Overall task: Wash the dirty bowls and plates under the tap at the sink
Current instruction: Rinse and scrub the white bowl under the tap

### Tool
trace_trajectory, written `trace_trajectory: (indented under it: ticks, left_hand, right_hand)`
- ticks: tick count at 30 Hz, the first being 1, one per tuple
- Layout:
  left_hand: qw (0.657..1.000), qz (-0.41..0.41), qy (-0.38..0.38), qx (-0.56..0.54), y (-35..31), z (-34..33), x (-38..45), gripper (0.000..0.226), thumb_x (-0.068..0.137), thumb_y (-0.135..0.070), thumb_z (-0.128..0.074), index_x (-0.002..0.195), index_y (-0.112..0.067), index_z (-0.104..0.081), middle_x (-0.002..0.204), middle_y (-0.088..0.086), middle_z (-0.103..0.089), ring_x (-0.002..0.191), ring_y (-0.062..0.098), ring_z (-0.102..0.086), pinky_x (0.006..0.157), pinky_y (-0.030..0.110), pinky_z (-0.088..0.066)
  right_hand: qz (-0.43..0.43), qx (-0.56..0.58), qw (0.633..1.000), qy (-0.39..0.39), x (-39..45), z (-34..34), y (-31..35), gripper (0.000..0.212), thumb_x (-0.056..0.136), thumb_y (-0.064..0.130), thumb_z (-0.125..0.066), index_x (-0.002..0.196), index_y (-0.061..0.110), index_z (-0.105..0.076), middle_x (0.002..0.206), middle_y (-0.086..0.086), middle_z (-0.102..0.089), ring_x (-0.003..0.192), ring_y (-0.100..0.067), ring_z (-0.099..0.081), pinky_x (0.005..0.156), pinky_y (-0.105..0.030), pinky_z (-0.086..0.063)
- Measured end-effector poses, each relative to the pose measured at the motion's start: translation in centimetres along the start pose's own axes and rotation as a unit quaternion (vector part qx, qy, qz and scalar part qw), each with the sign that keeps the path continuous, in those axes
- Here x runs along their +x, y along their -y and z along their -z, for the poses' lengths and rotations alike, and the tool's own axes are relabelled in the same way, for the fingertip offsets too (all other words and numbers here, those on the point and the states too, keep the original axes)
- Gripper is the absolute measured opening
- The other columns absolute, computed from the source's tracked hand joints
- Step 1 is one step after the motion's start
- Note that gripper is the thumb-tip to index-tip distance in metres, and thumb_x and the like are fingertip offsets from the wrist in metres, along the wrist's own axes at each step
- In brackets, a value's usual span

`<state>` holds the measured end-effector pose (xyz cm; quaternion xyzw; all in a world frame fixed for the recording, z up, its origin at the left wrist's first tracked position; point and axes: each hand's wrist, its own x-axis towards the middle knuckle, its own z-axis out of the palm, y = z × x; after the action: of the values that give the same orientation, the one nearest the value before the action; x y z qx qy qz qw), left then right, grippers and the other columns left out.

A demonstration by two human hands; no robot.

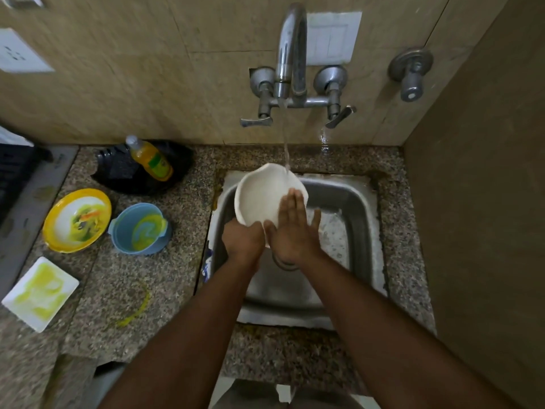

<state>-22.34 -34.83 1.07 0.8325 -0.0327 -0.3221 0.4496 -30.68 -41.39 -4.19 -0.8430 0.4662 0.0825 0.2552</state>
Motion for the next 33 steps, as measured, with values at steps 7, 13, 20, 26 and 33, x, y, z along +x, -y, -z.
trace_trajectory:
  ticks: [7,13,20,26,33]
  left_hand:
    - [0.994,0.075,0.055,-0.055,0.2,1.7,0.7,0.039,0.08,-0.001,-0.081,0.115,-0.003,-0.064,0.108,0.017,-0.067,0.091,0.036,-0.066,0.076,0.066,-0.06]
    - [0.995,-0.051,0.006,0.082,1.9,1.4,0.9,0.065,0.08,-0.017,-0.086,0.135,0.001,-0.057,0.129,0.019,-0.065,0.11,0.036,-0.065,0.088,0.042,-0.057]
    - [0.747,-0.369,0.246,0.496,6.0,-3.1,1.5,0.075,0.107,-0.046,-0.035,0.163,-0.02,0.008,0.17,0.006,0.022,0.154,0.029,0.025,0.124,0.064,0.0]
    - [0.685,-0.509,0.283,0.437,5.3,-4.3,4.6,0.076,0.104,-0.057,-0.027,0.165,-0.021,0.004,0.172,0.001,0.018,0.158,0.024,0.018,0.128,0.051,-0.002]
    - [0.811,-0.312,0.232,0.437,5.0,-7.8,0.2,0.099,0.091,-0.064,-0.018,0.157,-0.005,0.026,0.163,0.015,0.037,0.154,0.028,0.029,0.128,0.046,0.008]
  right_hand:
    - [-0.117,0.284,0.946,-0.102,3.5,6.1,-2.9,0.104,0.093,0.018,-0.07,0.163,0.016,0.006,0.171,-0.015,0.002,0.151,-0.021,-0.02,0.119,-0.048,-0.035]
    - [-0.181,0.481,0.858,-0.016,2.3,6.0,-3.2,0.027,0.099,0.022,-0.065,0.125,0.017,-0.069,0.109,-0.008,-0.072,0.096,-0.026,-0.067,0.088,-0.044,-0.058]
    - [-0.2,0.318,0.917,-0.132,0.8,3.5,-2.1,0.021,0.093,0.024,-0.062,0.103,0.01,-0.075,0.101,-0.014,-0.075,0.096,-0.035,-0.07,0.086,-0.041,-0.057]
    - [-0.222,0.24,0.921,-0.212,-1.2,4.9,-2.2,0.029,0.095,0.019,-0.054,0.116,0.011,-0.071,0.113,-0.015,-0.072,0.106,-0.037,-0.068,0.087,-0.04,-0.055]
    - [-0.215,0.266,0.882,-0.324,-2.1,5.7,-2.0,0.037,0.087,0.01,-0.059,0.119,0.02,-0.076,0.11,-0.012,-0.076,0.101,-0.036,-0.07,0.083,-0.039,-0.054]
